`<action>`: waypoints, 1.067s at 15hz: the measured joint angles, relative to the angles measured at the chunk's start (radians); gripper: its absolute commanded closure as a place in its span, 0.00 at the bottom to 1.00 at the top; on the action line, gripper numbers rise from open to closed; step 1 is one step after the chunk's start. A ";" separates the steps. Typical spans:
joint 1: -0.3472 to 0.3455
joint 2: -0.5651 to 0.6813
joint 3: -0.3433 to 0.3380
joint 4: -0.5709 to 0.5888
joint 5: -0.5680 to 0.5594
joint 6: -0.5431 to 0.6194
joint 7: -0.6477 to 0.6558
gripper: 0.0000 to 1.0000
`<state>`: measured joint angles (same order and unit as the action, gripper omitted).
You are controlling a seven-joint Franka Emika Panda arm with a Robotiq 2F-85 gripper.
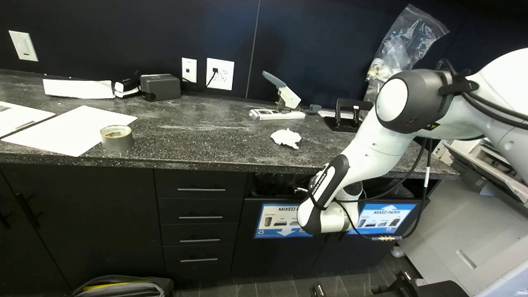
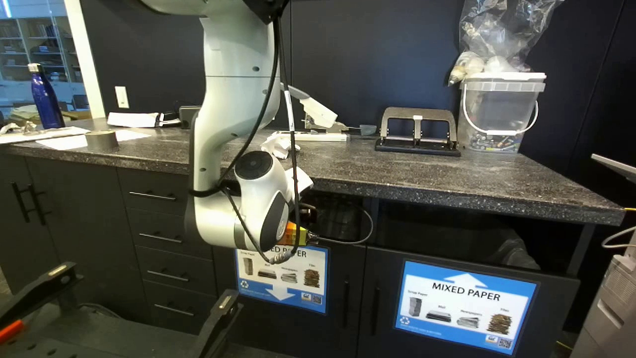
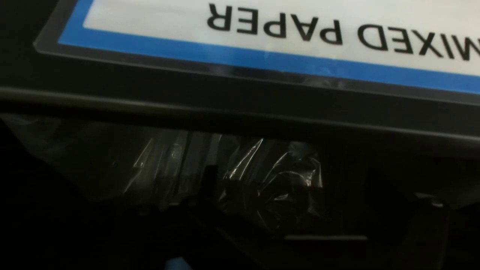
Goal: Put the tissue into the rubbish bin.
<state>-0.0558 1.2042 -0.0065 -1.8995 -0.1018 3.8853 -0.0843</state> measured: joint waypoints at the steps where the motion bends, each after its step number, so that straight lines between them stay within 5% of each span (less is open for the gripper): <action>1: 0.004 -0.018 -0.003 -0.022 -0.007 -0.029 -0.002 0.00; 12: 0.058 -0.421 0.009 -0.490 -0.131 -0.264 -0.043 0.00; 16: 0.095 -0.637 0.033 -0.621 -0.132 -0.559 -0.066 0.00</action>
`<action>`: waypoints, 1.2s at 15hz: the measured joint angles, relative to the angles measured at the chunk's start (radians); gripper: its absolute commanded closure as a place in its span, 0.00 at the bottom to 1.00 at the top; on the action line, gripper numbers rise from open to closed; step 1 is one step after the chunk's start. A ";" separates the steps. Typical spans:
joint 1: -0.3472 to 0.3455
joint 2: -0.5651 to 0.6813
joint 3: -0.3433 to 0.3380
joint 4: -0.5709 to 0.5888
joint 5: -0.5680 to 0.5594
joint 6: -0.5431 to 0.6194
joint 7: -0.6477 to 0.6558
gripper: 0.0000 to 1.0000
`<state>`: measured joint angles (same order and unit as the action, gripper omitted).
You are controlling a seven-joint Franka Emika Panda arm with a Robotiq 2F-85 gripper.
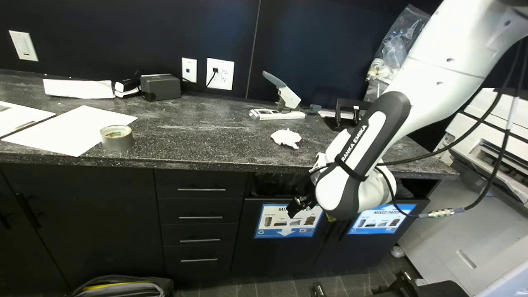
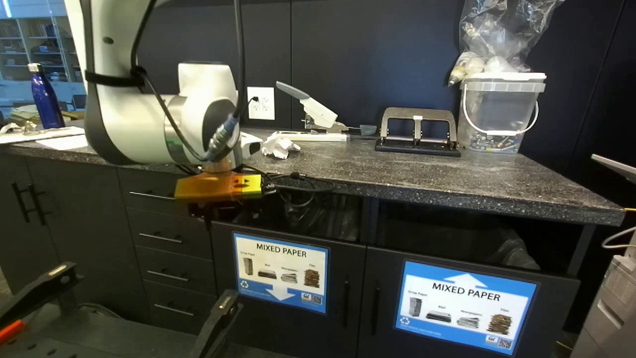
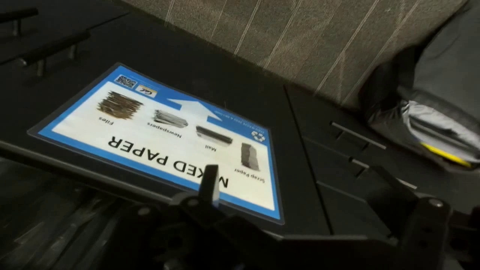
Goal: Put the tissue into the rubbish bin.
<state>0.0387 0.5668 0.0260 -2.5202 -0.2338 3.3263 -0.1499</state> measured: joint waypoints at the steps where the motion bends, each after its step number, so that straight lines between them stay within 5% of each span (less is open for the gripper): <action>1: 0.011 -0.056 0.006 -0.012 0.000 -0.083 -0.005 0.00; 5: 0.046 -0.263 0.028 0.015 0.000 -0.408 -0.035 0.00; 9: 0.046 -0.373 0.056 0.177 0.003 -0.677 -0.084 0.00; 18: 0.031 -0.151 0.008 0.591 -0.013 -0.713 -0.083 0.00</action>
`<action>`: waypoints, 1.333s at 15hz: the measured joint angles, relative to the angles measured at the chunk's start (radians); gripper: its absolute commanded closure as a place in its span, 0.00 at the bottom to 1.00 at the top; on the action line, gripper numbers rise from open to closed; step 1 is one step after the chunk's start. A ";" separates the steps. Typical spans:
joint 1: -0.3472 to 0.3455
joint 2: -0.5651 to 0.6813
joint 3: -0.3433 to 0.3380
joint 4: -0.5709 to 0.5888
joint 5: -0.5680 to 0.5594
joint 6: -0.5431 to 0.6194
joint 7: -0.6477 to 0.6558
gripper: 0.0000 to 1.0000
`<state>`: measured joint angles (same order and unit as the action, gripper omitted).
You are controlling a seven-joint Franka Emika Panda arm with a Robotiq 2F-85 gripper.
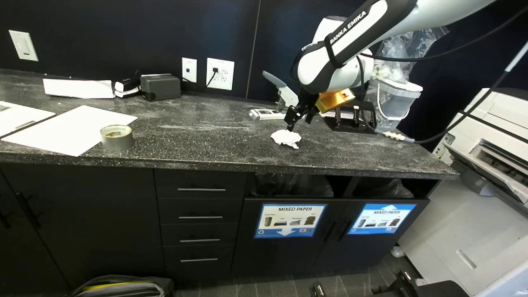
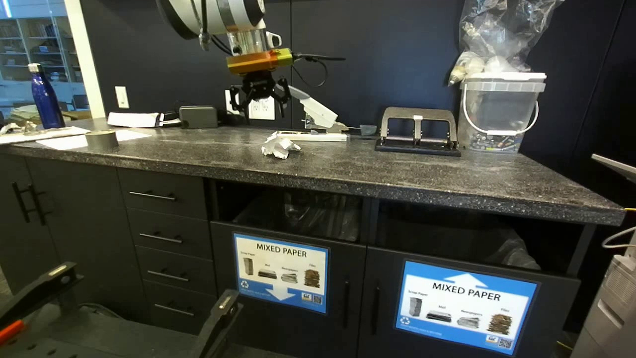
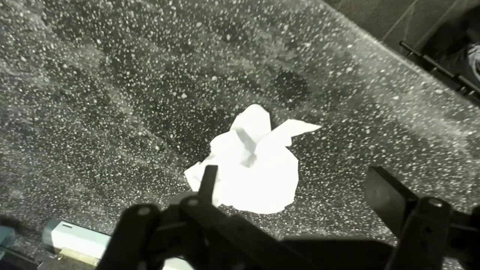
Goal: Put the tissue into the rubbish bin.
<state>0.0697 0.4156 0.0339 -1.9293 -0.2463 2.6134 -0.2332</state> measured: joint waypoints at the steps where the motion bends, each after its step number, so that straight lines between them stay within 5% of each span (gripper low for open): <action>1: -0.005 0.047 0.000 0.049 0.001 -0.001 -0.001 0.00; 9: -0.032 0.373 0.012 0.431 0.033 -0.125 -0.058 0.00; 10: -0.033 0.402 0.012 0.472 0.033 -0.147 -0.064 0.25; 19: -0.043 0.527 0.032 0.698 0.038 -0.341 -0.160 0.87; 20: -0.044 0.528 0.032 0.704 0.038 -0.361 -0.167 0.88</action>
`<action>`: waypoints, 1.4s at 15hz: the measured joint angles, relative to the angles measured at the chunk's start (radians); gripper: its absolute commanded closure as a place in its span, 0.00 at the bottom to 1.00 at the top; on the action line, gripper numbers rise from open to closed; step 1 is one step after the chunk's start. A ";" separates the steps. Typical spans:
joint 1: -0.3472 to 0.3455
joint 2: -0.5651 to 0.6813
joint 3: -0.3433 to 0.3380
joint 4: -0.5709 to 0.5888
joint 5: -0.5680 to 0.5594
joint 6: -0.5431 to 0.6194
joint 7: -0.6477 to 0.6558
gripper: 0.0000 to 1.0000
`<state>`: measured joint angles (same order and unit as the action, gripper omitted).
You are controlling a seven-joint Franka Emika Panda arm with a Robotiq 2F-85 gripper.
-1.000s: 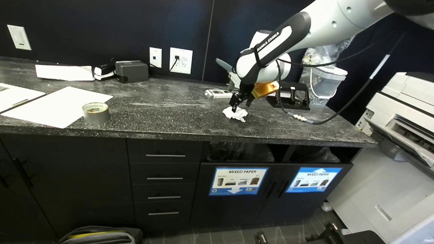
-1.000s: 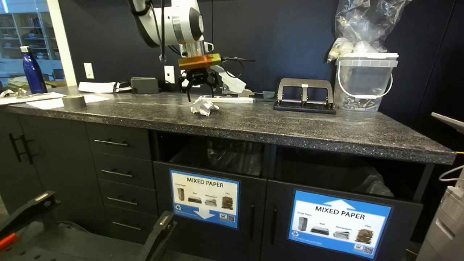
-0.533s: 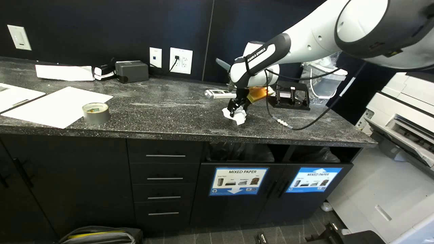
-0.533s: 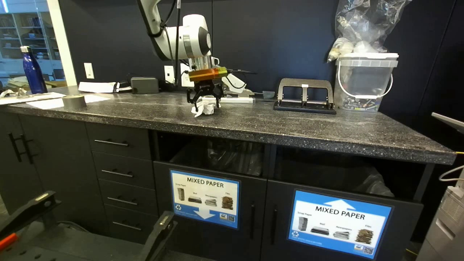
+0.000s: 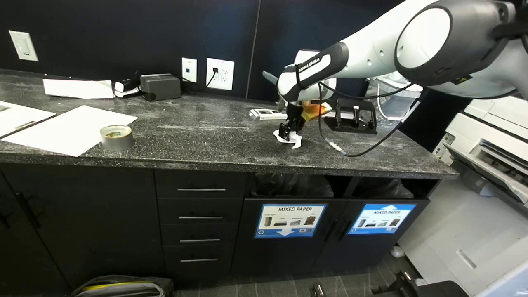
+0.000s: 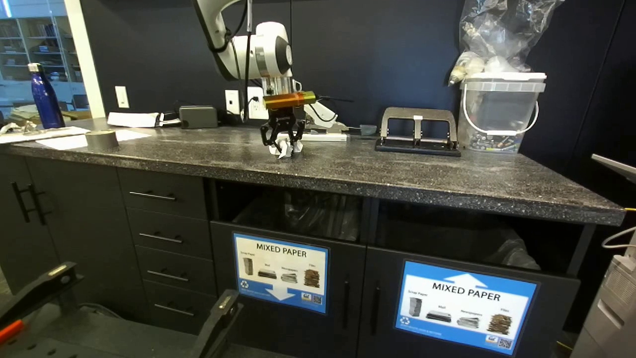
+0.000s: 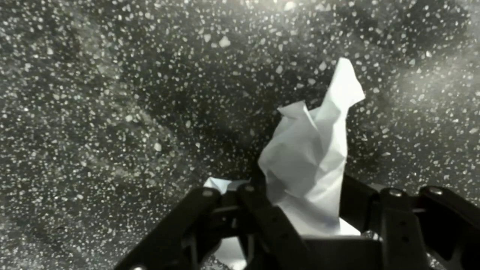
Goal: Put the tissue into the rubbish bin.
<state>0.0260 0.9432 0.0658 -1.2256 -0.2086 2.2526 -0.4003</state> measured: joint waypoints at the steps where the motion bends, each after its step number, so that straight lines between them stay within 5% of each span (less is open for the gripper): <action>1: -0.001 -0.001 0.000 0.002 0.000 -0.014 -0.009 0.91; 6: -0.017 -0.042 0.009 -0.073 0.002 -0.029 -0.039 0.87; 14: -0.058 -0.222 0.022 -0.453 0.050 0.031 -0.029 0.88; 21: -0.070 -0.417 0.023 -0.823 0.080 0.232 -0.009 0.88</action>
<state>-0.0445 0.5258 0.0893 -2.0486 -0.1282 2.4848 -0.4091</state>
